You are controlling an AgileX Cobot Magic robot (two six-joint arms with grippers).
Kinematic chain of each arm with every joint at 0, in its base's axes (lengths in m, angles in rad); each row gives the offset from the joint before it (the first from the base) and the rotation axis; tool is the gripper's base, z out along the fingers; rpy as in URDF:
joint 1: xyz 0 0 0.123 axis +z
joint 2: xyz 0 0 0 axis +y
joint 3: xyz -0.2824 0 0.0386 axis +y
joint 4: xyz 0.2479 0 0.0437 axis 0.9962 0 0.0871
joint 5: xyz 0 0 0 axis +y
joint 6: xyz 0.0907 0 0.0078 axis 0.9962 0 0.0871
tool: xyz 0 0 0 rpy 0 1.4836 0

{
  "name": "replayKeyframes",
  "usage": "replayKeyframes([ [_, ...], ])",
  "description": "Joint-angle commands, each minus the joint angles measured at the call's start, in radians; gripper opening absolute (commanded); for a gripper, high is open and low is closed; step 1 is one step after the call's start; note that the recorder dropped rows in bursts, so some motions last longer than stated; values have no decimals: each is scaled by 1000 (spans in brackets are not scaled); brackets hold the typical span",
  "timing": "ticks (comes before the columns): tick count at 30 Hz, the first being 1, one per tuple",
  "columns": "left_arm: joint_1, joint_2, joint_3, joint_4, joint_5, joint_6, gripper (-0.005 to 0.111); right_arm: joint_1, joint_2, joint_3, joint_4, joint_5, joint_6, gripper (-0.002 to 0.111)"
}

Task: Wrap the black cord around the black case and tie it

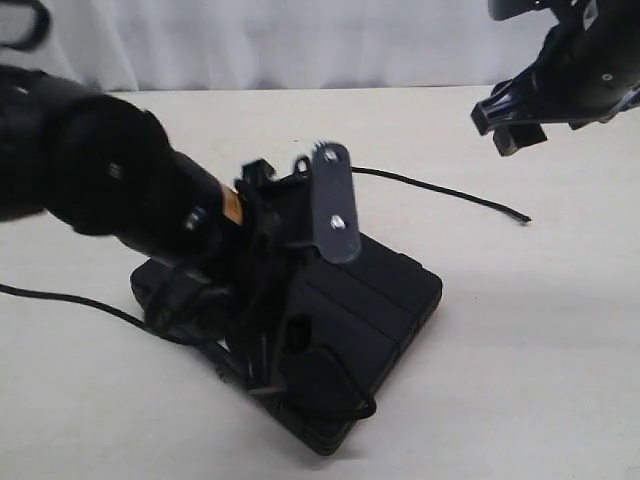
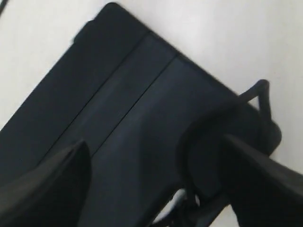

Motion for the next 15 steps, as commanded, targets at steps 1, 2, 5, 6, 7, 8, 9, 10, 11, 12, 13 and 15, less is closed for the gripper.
replayKeyframes([
  [1, -34, 114, 7, -33, -108, 96, 70, -45, -10, -4, 112, -60, -36, 68],
  [2, -34, 138, 7, -33, -110, 99, 70, -42, -10, -4, 122, -67, -44, 68],
  [5, -34, 191, 7, -33, -110, 145, 70, -39, -10, -4, 202, -114, -98, 68],
  [6, -34, 200, 7, -32, -115, 162, 70, -39, -10, -4, 223, -122, -114, 68],
  [7, -34, 210, 7, -32, -130, 182, 70, -39, -10, -4, 240, -132, -129, 68],
  [8, -34, 216, 7, -33, -149, 197, 70, -39, -10, -4, 242, -136, -129, 68],
  [9, -34, 221, 7, -33, -162, 204, 70, -39, -10, -4, 242, -138, -129, 68],
  [10, -34, 224, 7, -31, -177, 207, 70, -39, -10, -4, 242, -143, -129, 68],
  [11, -34, 225, 7, -26, -197, 209, 68, -39, -10, -4, 242, -145, -129, 68],
  [12, -34, 225, 7, -26, -216, 209, 64, -39, -10, -4, 242, -145, -129, 68],
  [13, -34, 225, 7, -26, -228, 209, 58, -39, -10, -4, 242, -147, -131, 68],
  [15, -34, 225, 7, -26, -241, 209, 38, -39, -10, -4, 242, -147, -139, 66],
])
